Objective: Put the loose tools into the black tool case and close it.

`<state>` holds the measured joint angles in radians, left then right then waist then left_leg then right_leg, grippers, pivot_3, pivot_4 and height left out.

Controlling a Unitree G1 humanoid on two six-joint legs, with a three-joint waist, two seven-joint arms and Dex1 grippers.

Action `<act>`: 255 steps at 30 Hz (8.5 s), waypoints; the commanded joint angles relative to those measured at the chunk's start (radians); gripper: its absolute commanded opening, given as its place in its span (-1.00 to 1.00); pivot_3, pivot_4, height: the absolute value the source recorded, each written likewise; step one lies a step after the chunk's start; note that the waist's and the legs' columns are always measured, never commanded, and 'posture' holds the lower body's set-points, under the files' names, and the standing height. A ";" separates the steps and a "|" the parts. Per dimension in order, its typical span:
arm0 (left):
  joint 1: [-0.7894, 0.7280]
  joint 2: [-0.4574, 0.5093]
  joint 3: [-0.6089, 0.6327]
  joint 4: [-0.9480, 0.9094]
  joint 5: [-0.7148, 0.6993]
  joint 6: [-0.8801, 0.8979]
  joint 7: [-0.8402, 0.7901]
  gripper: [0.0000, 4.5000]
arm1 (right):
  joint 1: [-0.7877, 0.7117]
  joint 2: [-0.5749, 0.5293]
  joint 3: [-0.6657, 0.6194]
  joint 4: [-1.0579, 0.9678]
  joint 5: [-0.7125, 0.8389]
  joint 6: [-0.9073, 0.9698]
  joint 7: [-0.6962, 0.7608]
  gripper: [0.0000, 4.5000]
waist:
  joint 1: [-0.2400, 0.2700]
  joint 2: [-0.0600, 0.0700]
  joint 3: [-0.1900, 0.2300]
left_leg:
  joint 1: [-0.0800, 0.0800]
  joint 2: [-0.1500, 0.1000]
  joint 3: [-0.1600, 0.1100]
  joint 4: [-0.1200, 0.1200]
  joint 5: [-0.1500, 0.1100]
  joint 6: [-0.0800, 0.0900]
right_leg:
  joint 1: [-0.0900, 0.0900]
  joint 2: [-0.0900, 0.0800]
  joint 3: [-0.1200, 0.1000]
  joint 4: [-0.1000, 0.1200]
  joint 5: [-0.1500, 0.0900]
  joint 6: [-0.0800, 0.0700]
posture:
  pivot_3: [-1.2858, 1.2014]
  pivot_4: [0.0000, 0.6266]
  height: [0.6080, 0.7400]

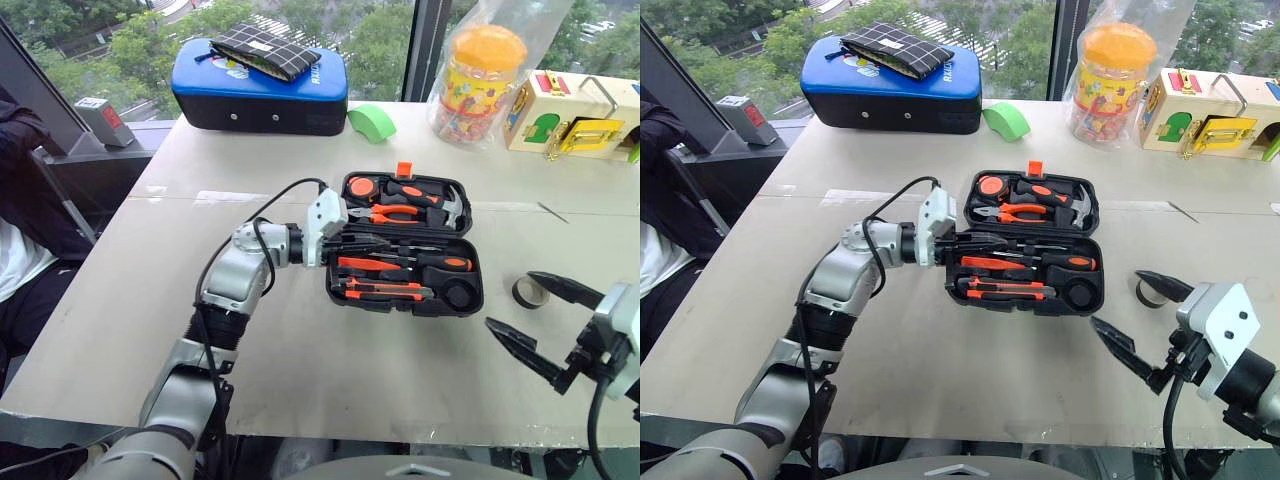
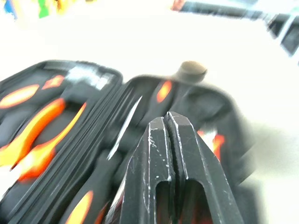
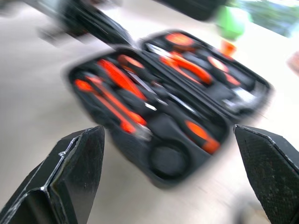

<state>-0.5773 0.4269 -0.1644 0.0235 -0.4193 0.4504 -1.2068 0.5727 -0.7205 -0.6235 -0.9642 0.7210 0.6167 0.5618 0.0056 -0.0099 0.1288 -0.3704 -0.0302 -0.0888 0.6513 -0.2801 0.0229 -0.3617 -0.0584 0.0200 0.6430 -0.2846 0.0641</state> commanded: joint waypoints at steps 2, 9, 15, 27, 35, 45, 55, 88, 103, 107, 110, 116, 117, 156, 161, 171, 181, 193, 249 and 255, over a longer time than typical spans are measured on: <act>0.056 0.096 0.033 -0.260 -0.176 0.195 -0.039 -0.23 | -0.044 -0.148 -0.022 0.026 0.007 0.319 -0.157 1.00 | -0.005 0.002 0.001 | 0.001 0.000 0.001 0.000 0.000 0.000 | 0.000 -0.001 0.002 0.000 0.000 0.000 | 0.03 -0.52 1.00; 0.118 0.095 0.013 -0.454 -0.233 0.296 0.096 0.77 | -0.290 -0.290 0.115 0.229 0.019 0.534 -0.166 0.24 | 0.008 0.002 0.002 | 0.001 -0.002 0.003 0.000 0.000 0.000 | 0.001 -0.003 0.003 -0.001 0.000 -0.001 | 0.03 -0.52 1.00; 0.145 0.122 -0.001 -0.493 -0.203 0.263 0.134 0.77 | -0.549 -0.340 0.331 0.425 -0.030 0.611 -0.144 0.24 | 0.007 0.002 0.003 | 0.000 -0.001 0.003 -0.001 0.000 0.000 | 0.000 -0.001 0.003 -0.002 0.000 -0.001 | 0.03 -0.52 1.00; 0.243 0.145 0.031 -0.550 -0.166 0.199 0.235 0.77 | -0.854 -0.361 0.689 0.701 -0.158 0.566 0.036 -0.99 | 0.006 0.003 0.003 | -0.001 -0.001 0.003 -0.002 0.000 0.000 | -0.001 -0.003 0.003 -0.003 0.000 -0.001 | 0.03 -0.52 1.00; 0.420 0.211 0.148 -0.579 -0.218 0.156 0.219 0.77 | -0.927 -0.398 0.597 0.436 0.035 0.651 0.226 -0.99 | 0.000 0.007 0.005 | -0.001 0.000 0.003 -0.003 0.000 0.000 | -0.003 -0.006 0.003 -0.003 0.000 -0.001 | 0.03 -0.52 1.00; 0.646 0.291 0.191 -0.602 -0.176 0.016 0.148 0.77 | -1.102 -0.245 0.883 0.334 -0.029 0.753 0.106 -0.99 | 0.008 0.006 0.005 | -0.005 -0.002 0.000 -0.004 0.000 0.000 | -0.005 -0.012 0.002 -0.006 0.000 -0.001 | 0.03 -0.52 1.00; 0.650 0.280 0.183 -0.621 -0.179 0.015 0.207 0.77 | -1.068 -0.327 0.912 0.389 -0.092 0.699 0.161 -0.99 | 0.006 0.005 0.003 | -0.010 -0.003 -0.001 -0.005 0.000 -0.001 | -0.008 -0.013 0.001 -0.009 0.001 -0.001 | 0.03 -0.52 1.00; -0.249 -0.144 0.195 0.332 -0.014 0.306 0.919 0.77 | -1.358 0.206 0.444 1.035 -0.298 0.662 -0.352 0.07 | 0.006 0.001 0.003 | -0.013 -0.010 -0.001 -0.002 0.007 -0.011 | -0.016 -0.006 -0.001 0.003 0.002 0.001 | 0.03 -0.52 1.00; -0.464 -0.196 0.159 0.901 0.179 0.120 0.755 -0.63 | -1.510 0.272 0.469 1.468 -0.371 0.584 -0.281 -1.00 | -0.025 -0.001 -0.001 | -0.009 -0.009 0.002 -0.003 0.007 -0.012 | -0.015 -0.007 0.000 0.007 0.002 0.001 | 0.03 -0.52 1.00; -0.451 -0.188 0.196 0.830 0.154 0.167 0.725 -0.99 | -1.503 0.271 0.460 1.437 -0.360 0.588 -0.253 -1.00 | -0.023 -0.001 -0.001 | -0.009 -0.009 0.000 -0.003 0.007 -0.012 | -0.018 -0.008 0.000 0.013 0.002 0.001 | 0.03 -0.52 1.00; -0.439 -0.182 0.218 0.785 0.141 0.179 0.708 -0.99 | -1.512 0.275 0.445 1.445 -0.347 0.591 -0.230 -1.00 | -0.025 -0.001 -0.001 | -0.010 -0.008 -0.001 -0.005 0.007 -0.012 | -0.019 -0.008 0.000 0.016 0.002 0.001 | 0.03 -0.52 1.00; -0.427 -0.187 0.235 0.747 0.147 0.164 0.707 -0.99 | -1.529 0.274 0.424 1.454 -0.351 0.565 -0.208 -1.00 | -0.027 -0.001 -0.001 | -0.010 -0.008 0.000 -0.008 0.007 -0.012 | -0.020 -0.011 0.000 0.015 0.002 0.001 | 0.03 -0.52 1.00; -0.420 -0.191 0.238 0.729 0.147 0.130 0.703 -0.99 | -1.534 0.280 0.396 1.453 -0.342 0.529 -0.212 -1.00 | -0.027 -0.001 -0.001 | -0.010 -0.008 0.000 -0.008 0.007 -0.012 | -0.020 -0.011 0.000 0.015 0.002 0.001 | 0.03 -0.52 1.00; -0.274 -0.223 0.224 0.459 0.159 -0.192 0.617 -1.00 | -1.446 0.205 0.465 1.340 -0.365 0.438 -0.098 -0.98 | -0.021 -0.001 -0.001 | -0.025 -0.010 -0.001 0.000 0.008 -0.013 | -0.033 -0.011 -0.002 0.018 0.002 0.001 | 0.03 -0.52 1.00; -0.253 -0.208 0.213 0.435 0.170 -0.280 0.581 -1.00 | -1.423 0.192 0.455 1.267 -0.334 0.408 -0.027 -0.98 | -0.025 -0.001 -0.001 | -0.025 -0.010 -0.001 0.000 0.008 -0.013 | -0.033 -0.011 -0.002 0.018 0.002 0.001 | 0.03 -0.52 1.00; -0.074 -0.101 0.131 0.268 0.256 -0.545 0.445 -1.00 | -1.115 0.170 0.319 0.712 -0.172 0.466 0.001 -0.98 | -0.028 -0.001 -0.001 | -0.025 -0.008 -0.001 -0.002 0.008 -0.013 | -0.034 -0.012 -0.002 0.018 0.002 0.001 | 0.03 -0.52 1.00; 0.123 0.105 0.116 0.065 0.150 -0.476 0.178 -0.85 | -0.820 0.125 0.193 0.344 -0.034 0.531 0.014 -1.00 | -0.020 0.000 -0.001 | -0.021 -0.009 0.000 -0.001 0.008 -0.013 | -0.030 -0.010 0.000 0.017 0.002 0.001 | 0.03 -0.52 1.00; 0.311 0.608 0.216 -0.109 -0.191 0.105 -0.252 1.00 | -0.123 -0.223 -0.030 -0.017 0.056 0.525 0.288 -0.14 | -0.010 0.004 0.006 | 0.001 0.000 0.001 -0.002 0.002 -0.003 | -0.001 -0.001 -0.001 0.000 0.000 -0.003 | 0.03 -0.52 1.00; -0.173 0.134 -0.278 0.323 0.348 -0.251 -0.201 -0.97 | -0.625 0.476 0.733 0.264 -0.253 0.504 -0.421 -1.00 | -0.023 -0.004 -0.010 | -0.004 -0.001 0.000 0.001 0.002 -0.002 | -0.015 0.006 0.007 0.012 0.005 0.000 | 0.03 -0.52 1.00; -0.164 0.135 -0.281 0.295 0.330 -0.247 -0.245 -0.97 | -0.611 0.479 0.722 0.252 -0.258 0.505 -0.426 -1.00 | -0.023 -0.004 -0.010 | -0.003 -0.001 0.000 0.001 0.002 -0.002 | -0.015 0.006 0.007 0.012 0.005 0.000 | 0.03 -0.52 1.00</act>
<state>-0.7822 0.5452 -0.3840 0.2951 -0.1351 0.1766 -1.4030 -0.0347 -0.2484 0.1171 -0.6825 0.4694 1.1444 0.1435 -0.0174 -0.0136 0.1192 -0.3738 -0.0309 -0.0890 0.6527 -0.2781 0.0208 -0.3764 -0.0526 0.0269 0.6552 -0.2797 0.0640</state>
